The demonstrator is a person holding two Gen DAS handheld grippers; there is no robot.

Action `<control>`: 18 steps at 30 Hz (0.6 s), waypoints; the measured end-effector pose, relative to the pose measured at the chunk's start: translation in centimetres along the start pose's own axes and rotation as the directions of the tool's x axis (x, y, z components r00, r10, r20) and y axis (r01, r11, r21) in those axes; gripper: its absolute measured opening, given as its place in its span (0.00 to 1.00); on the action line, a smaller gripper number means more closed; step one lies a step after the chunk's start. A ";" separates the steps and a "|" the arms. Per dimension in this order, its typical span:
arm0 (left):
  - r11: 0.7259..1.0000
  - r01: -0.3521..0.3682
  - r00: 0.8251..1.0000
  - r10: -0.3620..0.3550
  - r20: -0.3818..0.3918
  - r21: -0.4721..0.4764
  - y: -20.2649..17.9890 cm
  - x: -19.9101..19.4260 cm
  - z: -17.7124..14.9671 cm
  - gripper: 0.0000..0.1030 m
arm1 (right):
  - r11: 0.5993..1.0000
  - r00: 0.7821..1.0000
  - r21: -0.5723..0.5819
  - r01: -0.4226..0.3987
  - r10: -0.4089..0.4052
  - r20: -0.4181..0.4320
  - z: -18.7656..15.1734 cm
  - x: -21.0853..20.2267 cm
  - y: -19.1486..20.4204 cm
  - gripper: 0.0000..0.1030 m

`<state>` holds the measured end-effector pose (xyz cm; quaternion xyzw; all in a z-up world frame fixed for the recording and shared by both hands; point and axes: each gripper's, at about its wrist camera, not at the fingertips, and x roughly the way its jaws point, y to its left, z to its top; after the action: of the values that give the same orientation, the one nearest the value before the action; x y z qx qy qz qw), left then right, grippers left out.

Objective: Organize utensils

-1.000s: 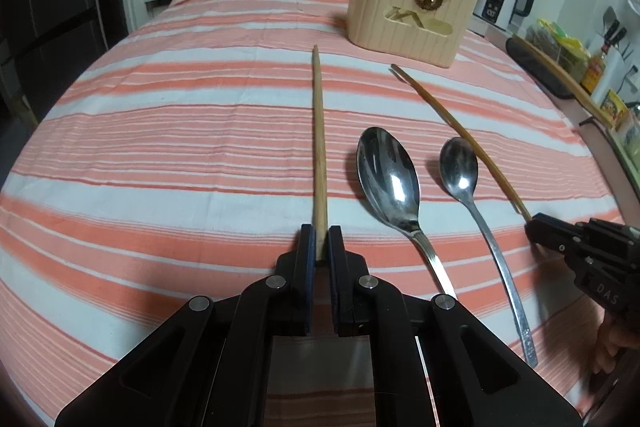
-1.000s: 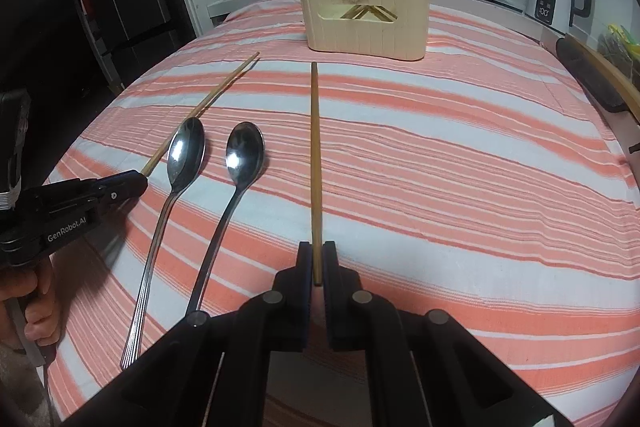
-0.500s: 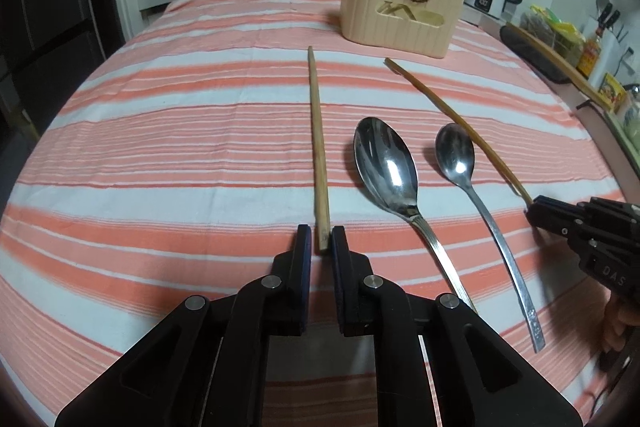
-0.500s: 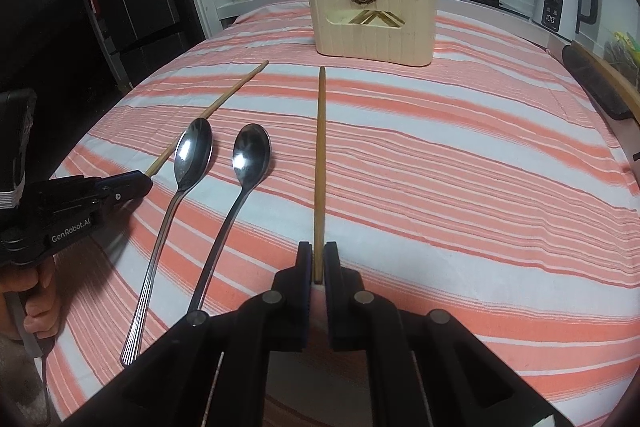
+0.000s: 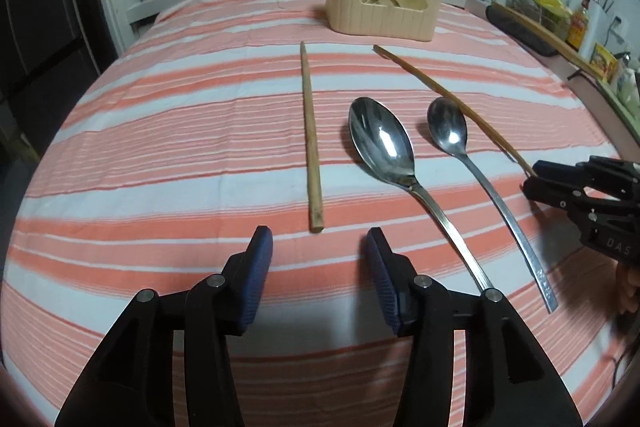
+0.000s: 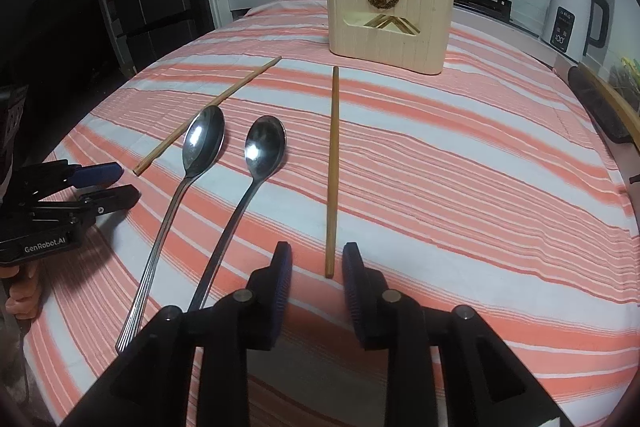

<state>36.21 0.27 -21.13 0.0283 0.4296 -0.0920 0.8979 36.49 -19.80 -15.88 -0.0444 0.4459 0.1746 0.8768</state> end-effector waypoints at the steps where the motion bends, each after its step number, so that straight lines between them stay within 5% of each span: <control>1: 1.000 -0.003 1.000 0.003 0.001 -0.014 0.3 0.2 0.3 0.43 | 1.000 1.000 0.001 0.001 -0.001 0.000 0.0 0.1 0.0 0.26; 5: 0.998 -0.014 1.000 0.014 0.011 -0.064 1.5 0.5 0.6 0.07 | 1.000 1.000 0.003 0.006 -0.006 -0.005 0.2 0.4 -0.2 0.26; 6: 0.997 -0.007 1.000 0.008 0.013 -0.079 1.8 0.4 0.5 0.05 | 1.000 1.000 0.002 0.008 -0.008 -0.006 0.3 0.5 -0.2 0.26; 9: 0.994 0.007 1.000 -0.005 0.023 -0.106 2.2 0.3 0.5 0.04 | 0.999 1.000 0.039 0.005 -0.005 -0.007 0.3 0.6 -1.0 0.05; 18: 0.995 0.006 0.986 0.010 0.167 -0.095 3.3 -7.0 3.0 0.04 | 0.998 0.984 0.036 0.058 -0.063 0.164 2.9 -6.6 -1.6 0.05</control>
<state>34.80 4.07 -13.87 -0.0219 0.3564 -0.0728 0.9312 35.76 -22.38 -9.00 -0.0297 0.3727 0.1438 0.9163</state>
